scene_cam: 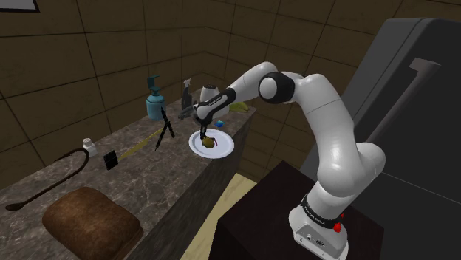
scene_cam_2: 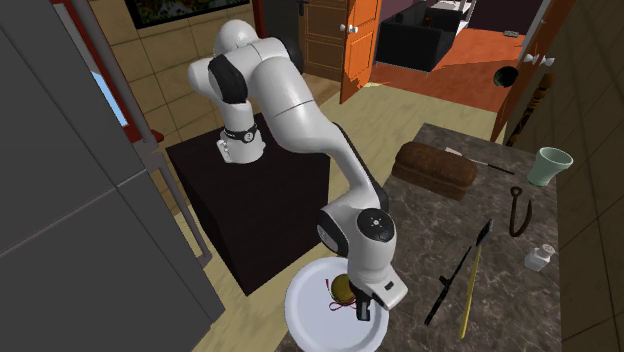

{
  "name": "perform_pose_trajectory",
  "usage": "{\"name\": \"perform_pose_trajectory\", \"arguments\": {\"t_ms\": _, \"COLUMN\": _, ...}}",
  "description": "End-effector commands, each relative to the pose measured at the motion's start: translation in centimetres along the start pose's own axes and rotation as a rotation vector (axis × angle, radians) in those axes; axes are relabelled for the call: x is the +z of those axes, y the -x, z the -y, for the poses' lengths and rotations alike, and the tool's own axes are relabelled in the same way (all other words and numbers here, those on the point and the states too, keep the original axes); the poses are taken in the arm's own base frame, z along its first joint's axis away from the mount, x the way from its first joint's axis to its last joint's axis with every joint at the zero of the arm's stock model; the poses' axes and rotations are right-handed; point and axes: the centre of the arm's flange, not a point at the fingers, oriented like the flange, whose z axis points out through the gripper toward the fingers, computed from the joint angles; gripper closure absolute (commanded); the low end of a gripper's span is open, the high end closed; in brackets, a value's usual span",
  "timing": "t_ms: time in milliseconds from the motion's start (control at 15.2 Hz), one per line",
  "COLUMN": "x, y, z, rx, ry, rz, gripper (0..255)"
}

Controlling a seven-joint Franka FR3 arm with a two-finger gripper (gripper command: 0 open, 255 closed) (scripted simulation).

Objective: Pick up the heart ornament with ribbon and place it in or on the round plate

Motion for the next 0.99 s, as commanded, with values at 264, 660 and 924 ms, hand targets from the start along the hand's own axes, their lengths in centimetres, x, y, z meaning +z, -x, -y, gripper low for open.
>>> {"name": "perform_pose_trajectory", "arguments": {"t_ms": 264, "x": 0.5, "y": 1.0, "z": 0.0, "rx": 0.002, "ry": -0.009, "rz": 0.011, "gripper": 0}}
{"name": "perform_pose_trajectory", "arguments": {"t_ms": 660, "x": -4.4, "y": 0.5, "z": 0.1, "rx": 0.002, "ry": -0.009, "rz": 0.011, "gripper": 0}}
{"name": "perform_pose_trajectory", "arguments": {"t_ms": 924, "x": -4.4, "y": 0.5, "z": 0.1, "rx": 0.002, "ry": -0.009, "rz": 0.011, "gripper": 0}}
